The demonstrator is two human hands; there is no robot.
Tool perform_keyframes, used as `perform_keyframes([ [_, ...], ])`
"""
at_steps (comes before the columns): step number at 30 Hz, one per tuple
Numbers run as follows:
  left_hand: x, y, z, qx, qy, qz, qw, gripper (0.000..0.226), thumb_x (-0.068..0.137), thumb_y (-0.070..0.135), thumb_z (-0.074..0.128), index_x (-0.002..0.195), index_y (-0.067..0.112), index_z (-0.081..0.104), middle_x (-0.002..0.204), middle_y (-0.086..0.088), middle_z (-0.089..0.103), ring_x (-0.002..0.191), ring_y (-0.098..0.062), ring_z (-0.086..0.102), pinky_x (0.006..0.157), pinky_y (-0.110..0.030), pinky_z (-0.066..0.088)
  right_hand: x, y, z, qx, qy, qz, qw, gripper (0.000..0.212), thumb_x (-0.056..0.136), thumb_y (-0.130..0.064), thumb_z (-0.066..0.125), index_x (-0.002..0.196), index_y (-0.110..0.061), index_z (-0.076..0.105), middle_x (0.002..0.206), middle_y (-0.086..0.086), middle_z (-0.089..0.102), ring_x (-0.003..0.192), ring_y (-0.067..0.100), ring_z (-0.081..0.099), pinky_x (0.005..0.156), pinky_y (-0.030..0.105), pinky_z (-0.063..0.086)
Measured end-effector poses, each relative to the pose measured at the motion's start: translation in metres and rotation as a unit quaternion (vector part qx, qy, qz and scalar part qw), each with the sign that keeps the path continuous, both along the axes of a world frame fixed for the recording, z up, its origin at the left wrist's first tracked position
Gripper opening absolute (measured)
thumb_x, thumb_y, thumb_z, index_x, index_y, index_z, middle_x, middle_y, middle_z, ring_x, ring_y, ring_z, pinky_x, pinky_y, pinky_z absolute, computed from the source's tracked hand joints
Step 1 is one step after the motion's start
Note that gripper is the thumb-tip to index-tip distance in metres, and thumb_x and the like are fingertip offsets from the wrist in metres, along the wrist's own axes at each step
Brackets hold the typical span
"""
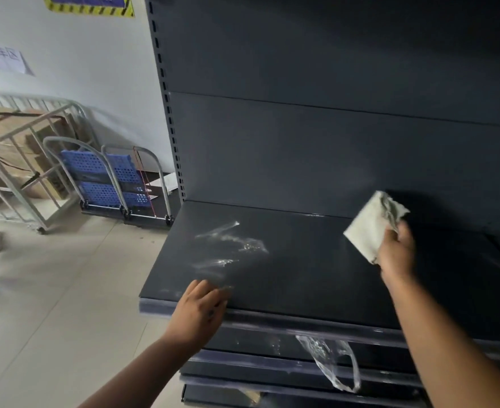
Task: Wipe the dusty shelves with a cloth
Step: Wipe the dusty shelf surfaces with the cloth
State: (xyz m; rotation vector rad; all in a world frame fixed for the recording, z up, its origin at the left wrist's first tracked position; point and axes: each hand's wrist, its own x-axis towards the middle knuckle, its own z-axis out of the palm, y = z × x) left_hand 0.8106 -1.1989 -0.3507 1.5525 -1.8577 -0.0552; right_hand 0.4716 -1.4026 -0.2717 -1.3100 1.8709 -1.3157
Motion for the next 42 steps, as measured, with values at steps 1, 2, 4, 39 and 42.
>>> perform_keyframes([
  [1, 0.005, 0.003, 0.0, 0.003, -0.002, -0.012, 1.0, 0.014, 0.086, 0.022, 0.059, 0.099, 0.026, 0.063, 0.084, 0.008, 0.055, 0.077, -0.013, 0.047, 0.065, -0.024, 0.042, -0.005, 0.011, -0.001, 0.013, 0.06, -0.015, 0.998, 0.038, 0.095, -0.015, 0.038, 0.131, -0.015, 0.048, 0.127, 0.022, 0.058, 0.115, 0.041, 0.055, 0.096, 0.043, 0.044],
  [2, 0.01, 0.006, -0.001, 0.01, -0.005, -0.022, 1.0, 0.011, 0.087, 0.023, 0.059, 0.097, 0.025, 0.064, 0.084, 0.008, 0.055, 0.077, -0.013, 0.046, 0.065, -0.027, 0.044, -0.004, 0.021, -0.006, 0.035, 0.109, -0.019, 0.993, 0.039, 0.095, -0.012, 0.037, 0.132, -0.015, 0.047, 0.124, 0.025, 0.06, 0.11, 0.044, 0.057, 0.089, 0.043, 0.045],
  [4, 0.023, 0.011, -0.002, 0.022, -0.012, -0.028, 0.999, 0.008, 0.088, 0.024, 0.058, 0.088, 0.022, 0.065, 0.081, 0.007, 0.055, 0.076, -0.014, 0.045, 0.063, -0.034, 0.046, 0.018, 0.038, -0.021, 0.071, 0.192, 0.021, 0.979, 0.04, 0.094, -0.007, 0.041, 0.132, -0.014, 0.049, 0.116, 0.03, 0.062, 0.1, 0.049, 0.059, 0.08, 0.044, 0.047],
  [39, 0.107, 0.063, -0.012, -0.047, -0.1, -0.284, 0.952, 0.022, 0.075, 0.007, 0.055, 0.091, 0.017, 0.068, 0.106, -0.005, 0.066, 0.112, -0.021, 0.054, 0.101, -0.035, 0.042, 0.291, 0.169, -0.033, 0.128, 0.276, 0.213, 0.929, 0.039, 0.095, -0.006, 0.039, 0.131, -0.014, 0.053, 0.124, 0.017, 0.063, 0.106, 0.036, 0.06, 0.084, 0.033, 0.044],
  [42, 0.109, 0.071, -0.013, -0.053, -0.121, -0.298, 0.945, 0.019, 0.065, 0.008, 0.055, 0.077, 0.017, 0.066, 0.087, -0.004, 0.065, 0.091, -0.021, 0.054, 0.084, -0.031, 0.046, 0.38, 0.188, -0.03, 0.153, 0.154, 0.33, 0.919, 0.036, 0.095, -0.01, 0.04, 0.126, -0.018, 0.057, 0.122, 0.014, 0.065, 0.107, 0.032, 0.06, 0.078, 0.029, 0.041],
])
